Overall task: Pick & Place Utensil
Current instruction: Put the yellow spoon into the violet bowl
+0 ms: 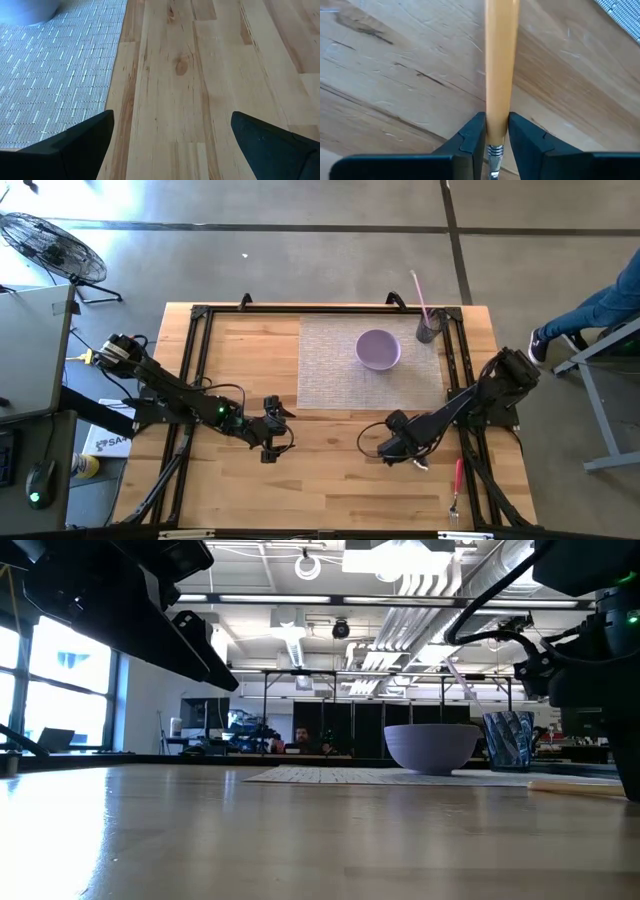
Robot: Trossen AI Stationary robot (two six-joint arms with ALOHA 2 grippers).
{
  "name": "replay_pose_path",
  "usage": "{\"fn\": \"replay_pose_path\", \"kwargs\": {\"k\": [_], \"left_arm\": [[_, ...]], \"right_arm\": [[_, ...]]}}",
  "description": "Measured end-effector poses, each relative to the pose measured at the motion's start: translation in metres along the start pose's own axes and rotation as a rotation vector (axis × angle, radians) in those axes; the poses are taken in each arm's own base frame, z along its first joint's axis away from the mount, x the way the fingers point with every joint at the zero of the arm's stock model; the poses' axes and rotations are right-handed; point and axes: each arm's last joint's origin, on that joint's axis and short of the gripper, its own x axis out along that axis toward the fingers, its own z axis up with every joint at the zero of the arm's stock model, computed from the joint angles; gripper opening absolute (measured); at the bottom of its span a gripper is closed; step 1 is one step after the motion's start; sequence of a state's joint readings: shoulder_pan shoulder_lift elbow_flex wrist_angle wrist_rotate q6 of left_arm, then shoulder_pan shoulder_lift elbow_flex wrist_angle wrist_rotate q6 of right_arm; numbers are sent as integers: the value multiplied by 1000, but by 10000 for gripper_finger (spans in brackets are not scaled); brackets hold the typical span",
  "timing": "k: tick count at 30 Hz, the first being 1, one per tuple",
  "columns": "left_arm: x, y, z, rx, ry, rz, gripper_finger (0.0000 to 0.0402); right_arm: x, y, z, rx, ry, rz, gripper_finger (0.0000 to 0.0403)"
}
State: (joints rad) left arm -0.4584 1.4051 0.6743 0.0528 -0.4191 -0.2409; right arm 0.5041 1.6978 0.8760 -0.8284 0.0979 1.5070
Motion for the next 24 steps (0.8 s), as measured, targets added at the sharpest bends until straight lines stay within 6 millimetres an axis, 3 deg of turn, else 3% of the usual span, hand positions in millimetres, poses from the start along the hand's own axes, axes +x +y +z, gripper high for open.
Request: {"fn": "replay_pose_path", "kwargs": {"k": [10, 16, 21, 24], "left_arm": [[0, 0, 0, 1, 1, 0, 397], [0, 0, 0, 0, 1, 0, 397], [0, 0, 0, 0, 0, 0, 397], [0, 0, 0, 0, 1, 0, 397]], "right_arm": [[2, -2, 0, -75, -13, -13, 80], [2, -2, 1, -81, -41, -18, 48], [-10, 3, 5, -102, -128, 5, 43], [-30, 8, 11, -112, -220, 45, 56]]}}
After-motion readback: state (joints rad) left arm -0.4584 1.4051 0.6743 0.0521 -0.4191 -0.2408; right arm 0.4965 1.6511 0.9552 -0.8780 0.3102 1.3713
